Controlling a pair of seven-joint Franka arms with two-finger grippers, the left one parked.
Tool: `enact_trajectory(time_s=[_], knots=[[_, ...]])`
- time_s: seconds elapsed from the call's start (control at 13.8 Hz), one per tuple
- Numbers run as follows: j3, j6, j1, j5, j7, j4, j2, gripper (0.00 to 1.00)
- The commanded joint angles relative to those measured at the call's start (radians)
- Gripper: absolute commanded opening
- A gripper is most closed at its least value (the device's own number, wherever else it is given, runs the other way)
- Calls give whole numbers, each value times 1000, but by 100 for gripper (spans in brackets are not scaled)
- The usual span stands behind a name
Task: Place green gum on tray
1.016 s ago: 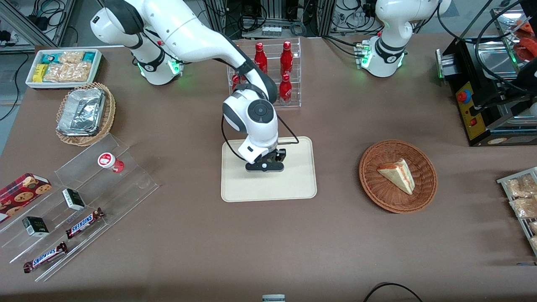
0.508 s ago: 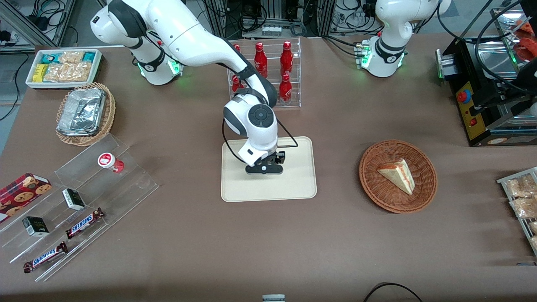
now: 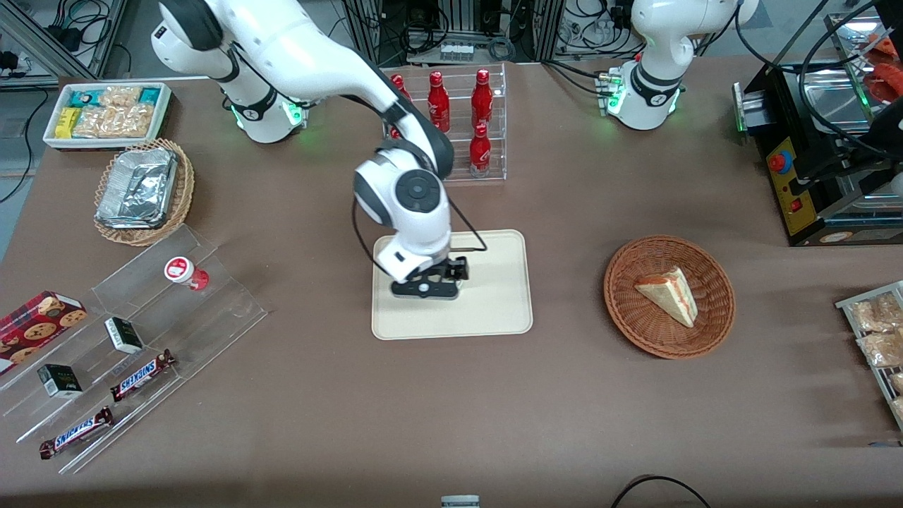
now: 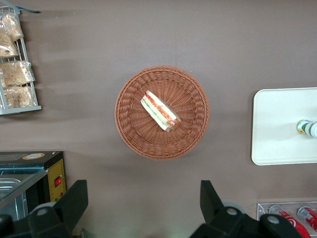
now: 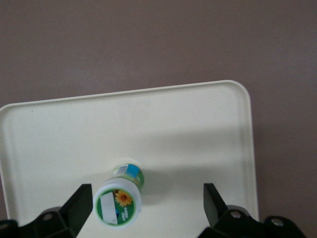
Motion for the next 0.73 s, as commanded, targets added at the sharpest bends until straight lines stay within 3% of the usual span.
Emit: enact_trajectory(time_s=[0.0,0.29,0.65], knots=[[8,-92,-72,6,-52,-84,-175,100],[8,-204,-199,6,-218,-221,-407,100],[8,-403,-403,7,-422,-221,-542,100]])
